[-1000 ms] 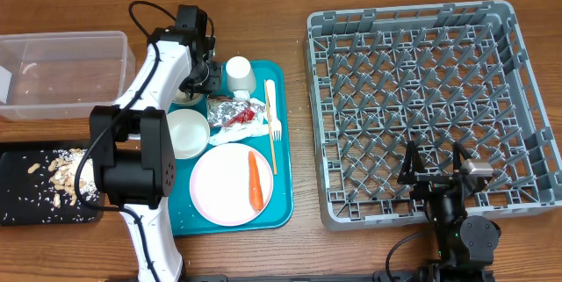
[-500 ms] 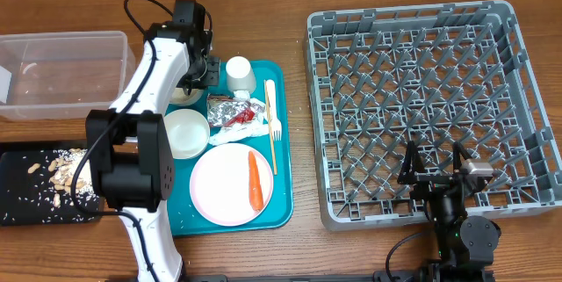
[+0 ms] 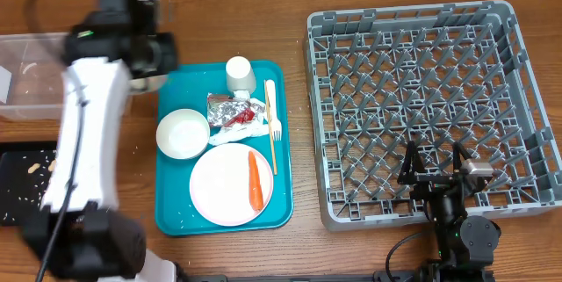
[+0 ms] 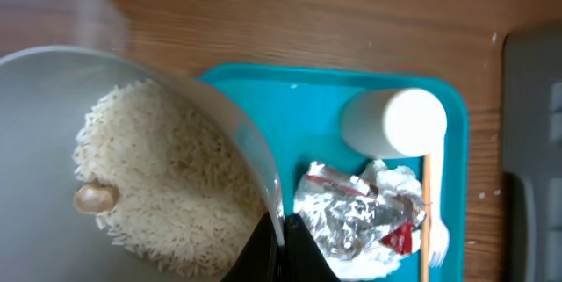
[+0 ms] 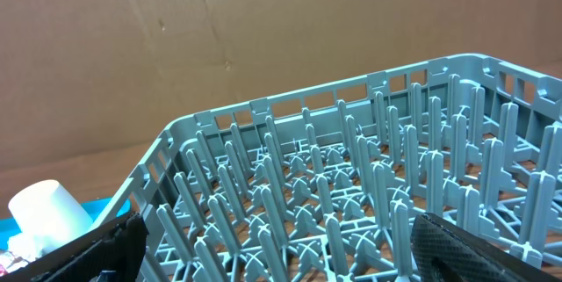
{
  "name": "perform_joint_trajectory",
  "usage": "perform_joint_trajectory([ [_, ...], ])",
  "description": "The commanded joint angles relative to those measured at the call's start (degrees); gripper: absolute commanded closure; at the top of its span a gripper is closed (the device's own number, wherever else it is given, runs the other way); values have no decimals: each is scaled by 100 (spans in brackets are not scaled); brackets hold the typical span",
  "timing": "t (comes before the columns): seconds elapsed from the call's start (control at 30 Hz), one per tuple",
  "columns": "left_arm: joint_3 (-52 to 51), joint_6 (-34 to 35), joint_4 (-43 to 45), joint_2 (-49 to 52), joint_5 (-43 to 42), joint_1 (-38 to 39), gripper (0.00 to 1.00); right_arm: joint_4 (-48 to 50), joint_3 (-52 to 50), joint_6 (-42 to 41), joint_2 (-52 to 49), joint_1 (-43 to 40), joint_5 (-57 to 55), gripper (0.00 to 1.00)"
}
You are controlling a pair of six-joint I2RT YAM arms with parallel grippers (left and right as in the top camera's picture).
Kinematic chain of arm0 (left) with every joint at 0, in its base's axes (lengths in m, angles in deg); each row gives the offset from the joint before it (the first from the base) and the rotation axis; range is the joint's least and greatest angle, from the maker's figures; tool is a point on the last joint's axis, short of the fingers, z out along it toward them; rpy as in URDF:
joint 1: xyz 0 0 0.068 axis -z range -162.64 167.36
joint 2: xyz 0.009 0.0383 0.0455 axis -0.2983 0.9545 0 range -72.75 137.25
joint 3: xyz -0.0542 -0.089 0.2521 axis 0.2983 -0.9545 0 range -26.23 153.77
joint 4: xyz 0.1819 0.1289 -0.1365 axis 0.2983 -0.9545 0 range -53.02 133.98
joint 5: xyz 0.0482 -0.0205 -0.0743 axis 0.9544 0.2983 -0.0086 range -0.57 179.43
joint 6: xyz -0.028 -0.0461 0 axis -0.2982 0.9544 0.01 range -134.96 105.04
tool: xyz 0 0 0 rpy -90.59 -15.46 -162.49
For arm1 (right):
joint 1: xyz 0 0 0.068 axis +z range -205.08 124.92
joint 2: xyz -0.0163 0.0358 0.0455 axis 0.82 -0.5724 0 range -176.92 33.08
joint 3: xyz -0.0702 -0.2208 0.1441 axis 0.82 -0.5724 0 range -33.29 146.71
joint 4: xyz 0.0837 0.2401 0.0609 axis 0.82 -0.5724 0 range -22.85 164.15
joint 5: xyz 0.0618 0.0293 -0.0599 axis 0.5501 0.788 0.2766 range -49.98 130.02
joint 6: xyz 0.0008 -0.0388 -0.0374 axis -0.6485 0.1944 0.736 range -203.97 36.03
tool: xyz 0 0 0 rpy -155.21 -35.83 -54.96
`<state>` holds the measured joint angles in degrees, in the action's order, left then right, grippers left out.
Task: Sort waste into correct bins and load items into the dishwasher rack
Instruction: 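Lift the grey bowl and carry it left over the black tray, then tilt the grey bowl with the left gripper to pour rice onto the black tray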
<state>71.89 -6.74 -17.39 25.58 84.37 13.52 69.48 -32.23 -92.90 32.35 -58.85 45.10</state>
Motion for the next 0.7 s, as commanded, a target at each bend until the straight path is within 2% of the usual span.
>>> perform_joint_trajectory([
  [0.0, 136, 103, -223, -378, -511, -745, 96, 28, -59, 42, 57, -48, -33, 0],
  [0.17, 96, 63, -610, -404, -1364, -2002, 96, 28, -59, 42, 57, -48, -33, 0],
  [0.3, -144, -61, -560, -402, -2057, -2848, 96, 28, -59, 42, 57, -48, -33, 0],
  [0.67, -1563, -201, 326, -400, -3775, -4555, 96, 28, -59, 42, 57, -48, -33, 0],
])
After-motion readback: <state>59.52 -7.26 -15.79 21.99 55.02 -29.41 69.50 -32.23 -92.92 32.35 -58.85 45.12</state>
